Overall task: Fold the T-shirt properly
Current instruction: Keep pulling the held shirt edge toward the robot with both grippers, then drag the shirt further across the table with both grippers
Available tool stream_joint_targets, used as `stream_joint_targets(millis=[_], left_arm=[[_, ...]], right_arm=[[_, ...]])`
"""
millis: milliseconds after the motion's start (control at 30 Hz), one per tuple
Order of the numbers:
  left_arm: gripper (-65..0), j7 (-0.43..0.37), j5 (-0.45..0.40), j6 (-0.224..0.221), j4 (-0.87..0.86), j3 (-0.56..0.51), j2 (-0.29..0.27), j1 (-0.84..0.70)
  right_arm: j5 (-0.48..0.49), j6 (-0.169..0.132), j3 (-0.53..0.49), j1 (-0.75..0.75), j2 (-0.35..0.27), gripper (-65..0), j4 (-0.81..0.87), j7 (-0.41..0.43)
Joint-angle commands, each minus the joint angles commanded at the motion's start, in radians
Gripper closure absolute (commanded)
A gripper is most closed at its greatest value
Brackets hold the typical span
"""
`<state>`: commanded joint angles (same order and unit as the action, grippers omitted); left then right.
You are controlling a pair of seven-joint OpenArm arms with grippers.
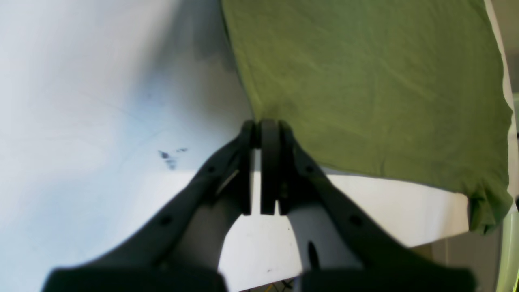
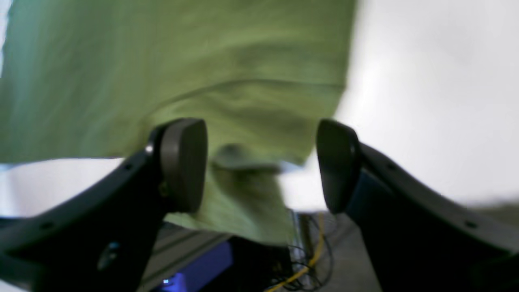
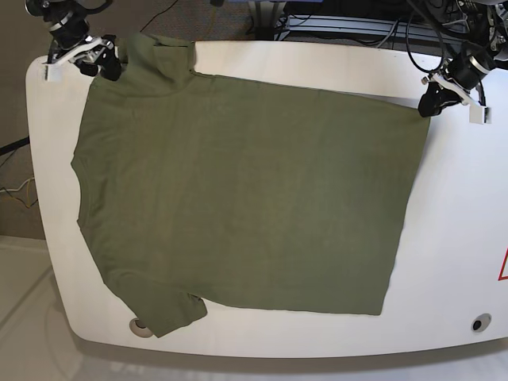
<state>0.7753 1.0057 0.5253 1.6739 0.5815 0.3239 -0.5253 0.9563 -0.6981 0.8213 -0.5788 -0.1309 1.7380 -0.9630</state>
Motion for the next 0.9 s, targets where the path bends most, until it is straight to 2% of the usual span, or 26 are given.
stream_joint_targets(millis=[300,367,433,767,900], left_arm=[[0.0,0.001,0.000,-0.001,-0.001,0.000,-0.001,0.001],[0.0,-0.001,-0.008,0.003,-0.003,-0.002,-0.003,0.004],[0.0,0.000,-0.009,0.003,-0.003,-0.003,-0.004,0.003],[0.0,0.008,-0.009,0.002,-0.001,0.002,-0.004,0.001],[0.0,0.006,-0.012,0.001,-0.002,0.001,-0.004,0.000]], right_arm=[[-0.026,0.000,-0.090,0.000,-0.003,-40.5,-0.015,0.002],[-0.058,0.000,-0.154,0.009,-0.004,-40.4,-0.022,0.008],[-0.079,0.000,-0.174,0.013,-0.004,-40.4,-0.024,0.011],[-0.210,0.000,-0.263,0.057,-0.001,-40.7,-0.077,0.015],[-0.208,0.000,-0.263,0.063,-0.002,-40.6,-0.095,0.012]])
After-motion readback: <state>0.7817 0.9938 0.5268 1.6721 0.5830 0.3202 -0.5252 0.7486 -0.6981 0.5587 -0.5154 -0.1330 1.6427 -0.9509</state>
